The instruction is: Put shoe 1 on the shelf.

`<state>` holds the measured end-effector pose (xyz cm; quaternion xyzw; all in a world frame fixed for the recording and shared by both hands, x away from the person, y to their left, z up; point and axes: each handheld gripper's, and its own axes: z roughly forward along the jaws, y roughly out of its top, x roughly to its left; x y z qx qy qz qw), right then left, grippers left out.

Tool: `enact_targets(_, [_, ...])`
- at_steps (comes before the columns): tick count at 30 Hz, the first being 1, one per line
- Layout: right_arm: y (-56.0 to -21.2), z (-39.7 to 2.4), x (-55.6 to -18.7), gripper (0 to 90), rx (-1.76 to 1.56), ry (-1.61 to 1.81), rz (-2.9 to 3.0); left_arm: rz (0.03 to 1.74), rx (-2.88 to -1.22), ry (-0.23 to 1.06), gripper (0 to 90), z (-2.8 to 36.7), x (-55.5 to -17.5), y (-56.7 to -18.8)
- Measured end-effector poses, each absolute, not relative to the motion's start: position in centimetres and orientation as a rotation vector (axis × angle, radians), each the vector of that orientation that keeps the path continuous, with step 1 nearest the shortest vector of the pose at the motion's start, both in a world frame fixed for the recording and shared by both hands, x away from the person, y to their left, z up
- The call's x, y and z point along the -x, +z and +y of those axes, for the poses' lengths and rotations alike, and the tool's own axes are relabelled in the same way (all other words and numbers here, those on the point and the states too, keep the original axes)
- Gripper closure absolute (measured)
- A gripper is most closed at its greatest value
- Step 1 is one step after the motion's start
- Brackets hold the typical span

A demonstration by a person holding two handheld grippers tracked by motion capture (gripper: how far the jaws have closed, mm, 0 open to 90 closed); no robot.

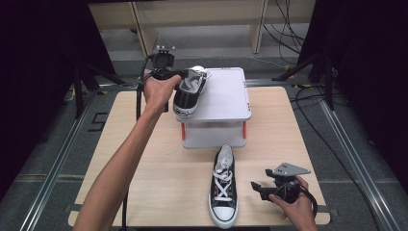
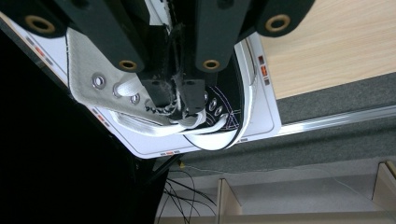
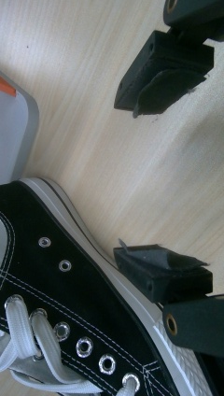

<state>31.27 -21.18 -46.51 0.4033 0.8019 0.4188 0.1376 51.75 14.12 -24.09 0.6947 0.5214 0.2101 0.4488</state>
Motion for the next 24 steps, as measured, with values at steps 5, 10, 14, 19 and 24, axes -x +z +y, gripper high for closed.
enact_targets(5, [-46.6,-21.2,-31.4,25.1,-1.167,1.219,2.328,1.333,-1.668,0.529,84.7,12.9,-53.4,-24.5])
enact_targets(10, [-46.7,-21.3,-31.6,25.0,-1.171,1.223,2.327,1.364,-1.622,0.562,84.7,12.2,-54.6,-25.2])
enact_targets(14, [-46.8,-21.0,-31.8,25.0,-1.182,1.235,2.335,1.377,-1.615,0.587,84.6,11.8,-55.4,-25.8])
enact_targets(19, [-46.8,-20.9,-31.5,25.1,-1.212,1.236,2.343,1.377,-1.612,0.604,84.4,11.5,-55.8,-26.5])
enact_targets(24, [-46.8,-21.0,-31.7,25.0,-1.186,1.232,2.338,1.355,-1.645,0.586,83.2,11.3,-55.1,-26.6])
